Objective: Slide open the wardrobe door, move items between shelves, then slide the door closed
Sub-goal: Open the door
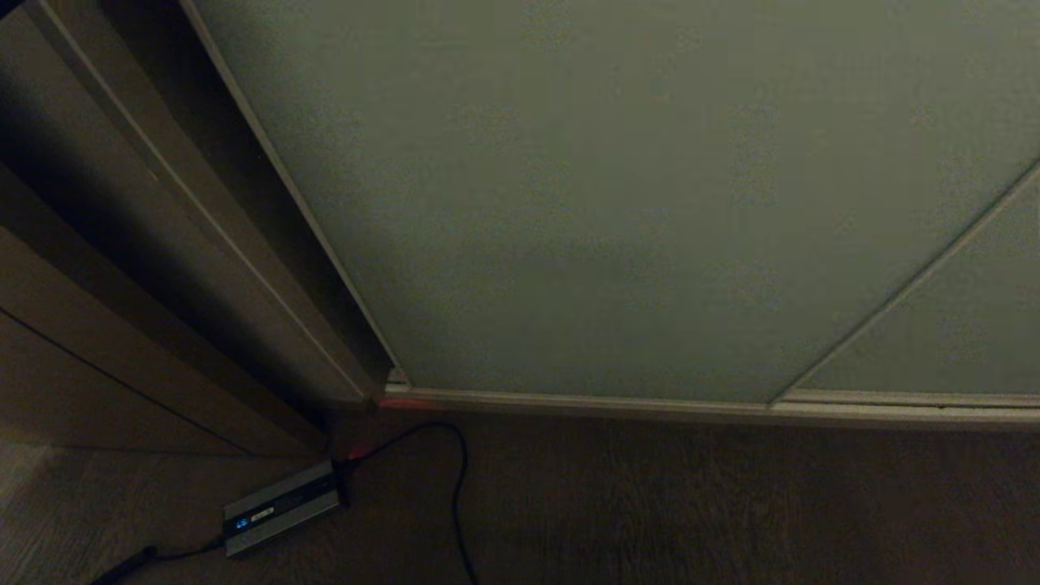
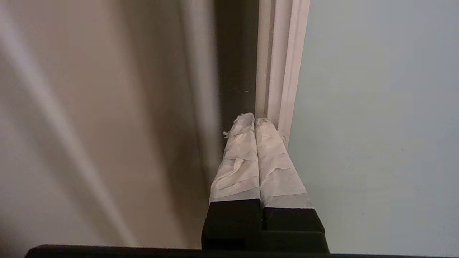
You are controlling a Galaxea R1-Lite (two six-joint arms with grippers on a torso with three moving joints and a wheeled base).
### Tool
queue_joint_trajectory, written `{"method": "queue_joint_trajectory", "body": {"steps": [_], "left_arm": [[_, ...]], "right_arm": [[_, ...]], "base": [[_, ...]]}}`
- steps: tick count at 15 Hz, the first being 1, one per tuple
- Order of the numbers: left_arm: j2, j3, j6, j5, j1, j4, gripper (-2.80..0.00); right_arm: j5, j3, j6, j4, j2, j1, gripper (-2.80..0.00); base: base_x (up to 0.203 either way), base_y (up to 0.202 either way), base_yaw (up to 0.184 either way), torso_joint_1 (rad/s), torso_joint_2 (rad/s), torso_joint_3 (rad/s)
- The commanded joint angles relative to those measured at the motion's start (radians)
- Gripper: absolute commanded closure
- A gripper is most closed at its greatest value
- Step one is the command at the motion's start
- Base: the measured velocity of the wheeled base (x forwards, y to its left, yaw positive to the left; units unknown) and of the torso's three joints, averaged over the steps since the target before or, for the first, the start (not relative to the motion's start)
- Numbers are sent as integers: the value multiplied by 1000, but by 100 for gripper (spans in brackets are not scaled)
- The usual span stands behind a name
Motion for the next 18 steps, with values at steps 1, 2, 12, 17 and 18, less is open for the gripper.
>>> {"method": "queue_joint_trajectory", "body": {"steps": [1,2,12,17,18], "left_arm": [[-101,74,10,7,1,-4,0],[-124,106,15,8,3,-5,0],[11,36,29,18,-112,86,0],[131,-64,39,70,-235,86,0],[156,-94,46,86,-253,88,0]], "right_arm": [[1,3,0,0,0,0,0],[0,3,0,0,0,0,0],[0,3,1,0,0,-1,0],[1,3,0,0,0,0,0],[0,3,0,0,0,0,0]], "base": [[0,0,0,0,0,0],[0,0,0,0,0,0],[0,0,0,0,0,0],[0,0,0,0,0,0],[0,0,0,0,0,0]]}}
